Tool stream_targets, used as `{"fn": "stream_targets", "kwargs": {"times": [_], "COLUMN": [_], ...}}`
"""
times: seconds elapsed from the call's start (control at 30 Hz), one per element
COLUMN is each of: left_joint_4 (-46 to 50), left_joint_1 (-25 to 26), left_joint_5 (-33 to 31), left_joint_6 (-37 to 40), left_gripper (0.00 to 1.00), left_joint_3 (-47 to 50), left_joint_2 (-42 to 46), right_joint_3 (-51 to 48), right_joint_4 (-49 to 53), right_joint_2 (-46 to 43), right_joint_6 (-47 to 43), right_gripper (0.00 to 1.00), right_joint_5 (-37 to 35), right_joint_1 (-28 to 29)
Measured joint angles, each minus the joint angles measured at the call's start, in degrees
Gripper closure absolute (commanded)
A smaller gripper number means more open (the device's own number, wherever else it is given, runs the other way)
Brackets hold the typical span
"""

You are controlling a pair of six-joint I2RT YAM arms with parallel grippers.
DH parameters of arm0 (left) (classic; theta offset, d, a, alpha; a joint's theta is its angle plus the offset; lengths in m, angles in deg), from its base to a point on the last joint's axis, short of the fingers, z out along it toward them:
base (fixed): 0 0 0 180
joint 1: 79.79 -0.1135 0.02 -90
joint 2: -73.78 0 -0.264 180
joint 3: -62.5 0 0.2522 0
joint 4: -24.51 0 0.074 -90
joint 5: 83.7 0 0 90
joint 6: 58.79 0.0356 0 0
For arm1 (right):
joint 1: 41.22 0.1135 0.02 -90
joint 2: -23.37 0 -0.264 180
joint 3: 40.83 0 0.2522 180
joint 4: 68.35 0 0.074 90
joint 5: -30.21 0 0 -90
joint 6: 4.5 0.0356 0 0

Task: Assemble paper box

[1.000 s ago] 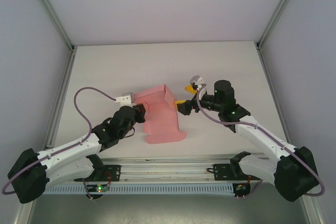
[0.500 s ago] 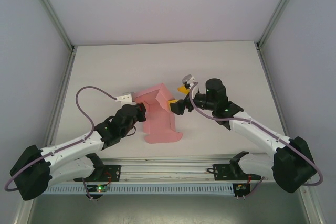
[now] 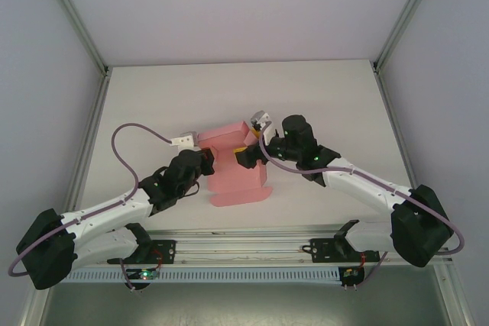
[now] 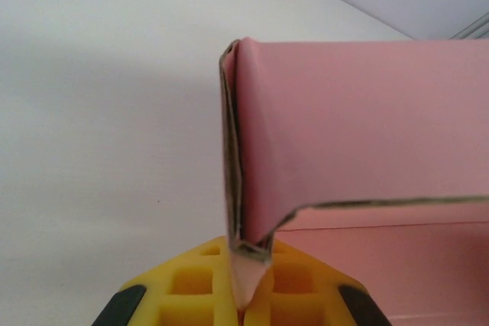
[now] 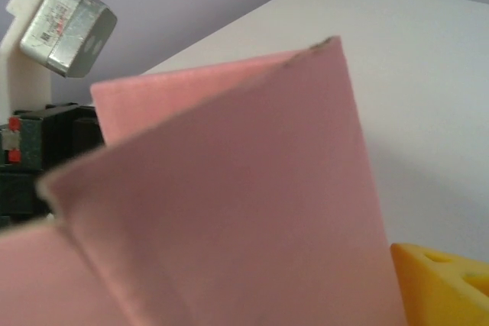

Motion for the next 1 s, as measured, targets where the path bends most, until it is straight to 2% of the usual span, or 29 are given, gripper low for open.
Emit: {"fn": "stream_targets", "kwargs": {"times": [0.2, 0.5, 0.6, 0.73, 0.83, 0.93, 1.0], "left_joint_4": [0.02, 0.02, 0.02, 0.00, 0.00, 0.00, 0.00], "left_joint_1": [0.00, 0.00, 0.00, 0.00, 0.00, 0.00, 0.00], "left_joint_5": [-0.07, -0.44, -0.42, -0.28, 0.50, 1.14, 1.57], "left_joint_6": [0.00, 0.63, 1.09, 1.53, 2.14, 2.78, 3.02], "left_gripper": [1.00, 1.00, 1.00, 1.00, 1.00, 1.00, 1.00], "left_joint_3": [0.00, 0.00, 0.00, 0.00, 0.00, 0.00, 0.00], "left_joint_2": [0.17, 0.94, 1.22, 1.46, 1.46, 1.46, 1.46], "right_joint_3": [-0.02, -3.78, -5.09, -5.20, -4.98, -4.07, -3.17], "right_joint_4": [3.85, 5.70, 6.12, 6.73, 7.50, 9.07, 10.16], "right_joint_2": [-4.04, -20.68, -26.10, -28.50, -25.92, -20.28, -16.55], "right_joint_6": [-2.84, -6.08, -5.95, -5.16, -6.14, -7.58, -8.22], "right_gripper": [0.02, 0.02, 0.12, 0.18, 0.23, 0.34, 0.39], "right_joint_5": [-1.53, 0.59, 0.55, 4.07, 8.59, 13.16, 15.58], "right_joint_1": [0.00, -1.64, -5.66, -13.51, -16.11, -16.17, -16.17]}}
